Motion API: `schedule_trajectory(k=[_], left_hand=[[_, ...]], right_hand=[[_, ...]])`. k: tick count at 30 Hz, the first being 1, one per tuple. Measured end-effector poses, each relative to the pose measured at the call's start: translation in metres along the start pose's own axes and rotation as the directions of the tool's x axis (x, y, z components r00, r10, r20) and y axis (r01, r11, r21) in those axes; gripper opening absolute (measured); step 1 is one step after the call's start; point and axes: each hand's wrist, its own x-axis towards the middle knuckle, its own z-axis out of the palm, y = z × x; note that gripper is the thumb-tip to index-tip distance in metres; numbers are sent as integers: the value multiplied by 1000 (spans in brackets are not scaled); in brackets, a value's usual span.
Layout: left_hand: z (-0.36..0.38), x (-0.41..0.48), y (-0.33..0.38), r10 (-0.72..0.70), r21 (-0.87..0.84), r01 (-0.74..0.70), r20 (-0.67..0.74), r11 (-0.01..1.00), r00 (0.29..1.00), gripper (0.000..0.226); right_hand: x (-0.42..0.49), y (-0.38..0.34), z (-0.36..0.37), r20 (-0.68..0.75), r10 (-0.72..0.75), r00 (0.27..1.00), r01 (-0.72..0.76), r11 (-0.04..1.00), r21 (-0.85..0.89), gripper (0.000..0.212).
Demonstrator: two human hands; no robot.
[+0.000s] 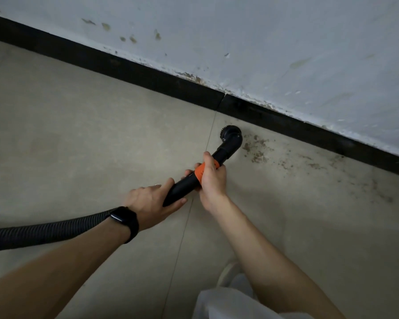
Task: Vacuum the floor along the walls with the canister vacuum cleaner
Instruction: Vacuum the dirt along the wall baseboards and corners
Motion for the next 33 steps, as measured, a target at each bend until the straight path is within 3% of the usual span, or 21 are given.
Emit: schedule_trajectory(k=[16,25,29,33], left_hand=[[-13,29,-5,-26,-87,24,-29,996,999,44],[-24,16,-42,-112,-194,96,-74,976,991,41],[-26,2,-53,-53,-153,43,-63,987,997,42],[-16,-15,-48,68,-11,-67,50,998,996,51]], right_hand=[[23,-21,22,-32,-40,999,38,997,-71,27],[18,-14,67,71,13,997,-2,989,-147,37],[2,1,64,51,35,998,-28,992,-124,48],[-25,19,35,-43,82,996,-82,997,3,46]])
